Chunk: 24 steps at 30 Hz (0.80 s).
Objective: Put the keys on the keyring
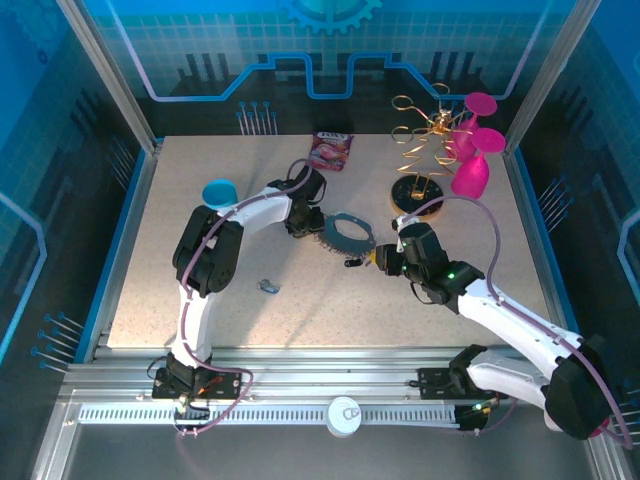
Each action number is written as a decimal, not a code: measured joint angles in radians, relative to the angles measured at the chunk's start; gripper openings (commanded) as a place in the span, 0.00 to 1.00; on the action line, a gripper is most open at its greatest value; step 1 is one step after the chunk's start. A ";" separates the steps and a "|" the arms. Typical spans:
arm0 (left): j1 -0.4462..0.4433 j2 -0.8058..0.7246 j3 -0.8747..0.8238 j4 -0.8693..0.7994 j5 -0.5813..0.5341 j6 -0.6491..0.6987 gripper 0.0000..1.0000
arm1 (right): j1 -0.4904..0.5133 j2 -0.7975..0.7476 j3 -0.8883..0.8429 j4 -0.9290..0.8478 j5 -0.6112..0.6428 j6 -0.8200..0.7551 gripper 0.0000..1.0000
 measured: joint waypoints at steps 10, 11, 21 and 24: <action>0.000 0.021 0.006 0.008 0.003 -0.002 0.15 | 0.000 0.000 0.000 0.000 0.000 0.000 0.36; 0.000 0.021 0.006 0.009 0.006 0.000 0.15 | 0.000 0.000 0.000 0.000 0.000 0.000 0.36; -0.012 0.020 0.009 0.031 -0.008 0.016 0.00 | 0.000 -0.006 -0.002 -0.005 0.000 0.000 0.36; -0.030 0.007 -0.002 0.055 -0.028 0.039 0.00 | 0.000 -0.008 -0.002 -0.008 0.000 0.000 0.36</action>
